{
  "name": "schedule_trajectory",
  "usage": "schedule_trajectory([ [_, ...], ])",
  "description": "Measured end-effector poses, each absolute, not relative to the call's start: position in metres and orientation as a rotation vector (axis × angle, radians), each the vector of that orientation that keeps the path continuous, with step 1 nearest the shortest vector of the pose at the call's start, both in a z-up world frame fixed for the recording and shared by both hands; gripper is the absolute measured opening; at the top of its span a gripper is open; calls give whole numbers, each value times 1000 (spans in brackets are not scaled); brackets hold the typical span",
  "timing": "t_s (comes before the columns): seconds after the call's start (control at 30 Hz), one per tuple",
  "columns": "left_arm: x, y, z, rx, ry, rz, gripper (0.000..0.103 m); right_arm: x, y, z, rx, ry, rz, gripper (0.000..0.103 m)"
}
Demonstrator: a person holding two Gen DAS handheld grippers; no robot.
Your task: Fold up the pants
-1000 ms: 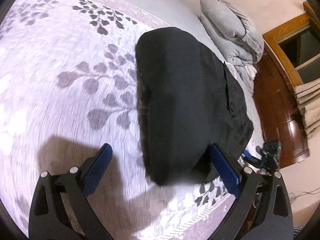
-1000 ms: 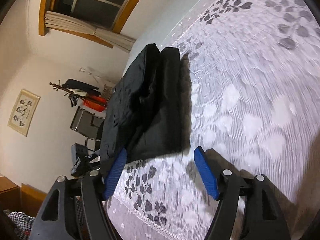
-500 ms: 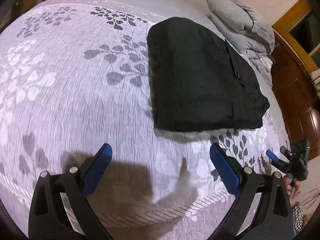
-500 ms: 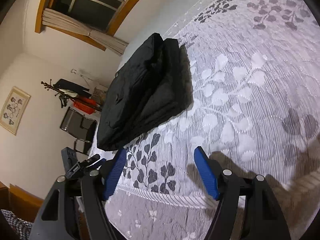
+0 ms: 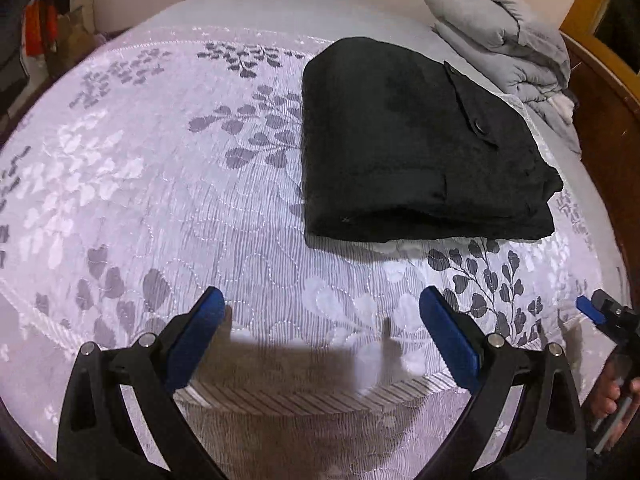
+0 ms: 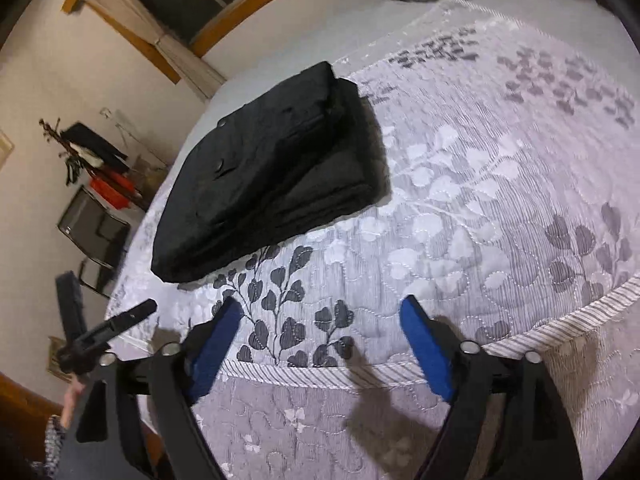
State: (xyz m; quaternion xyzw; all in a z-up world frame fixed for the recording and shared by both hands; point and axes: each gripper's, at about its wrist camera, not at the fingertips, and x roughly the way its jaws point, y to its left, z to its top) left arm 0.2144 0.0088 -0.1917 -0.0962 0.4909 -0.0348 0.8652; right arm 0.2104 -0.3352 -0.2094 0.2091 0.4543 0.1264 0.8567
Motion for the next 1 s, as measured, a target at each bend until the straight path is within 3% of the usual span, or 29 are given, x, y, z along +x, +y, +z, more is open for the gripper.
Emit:
schedule_trajectory([
  [1.0,160,-8,-129,-46,958,23,98,173,-264,-144,153,898,150,90],
])
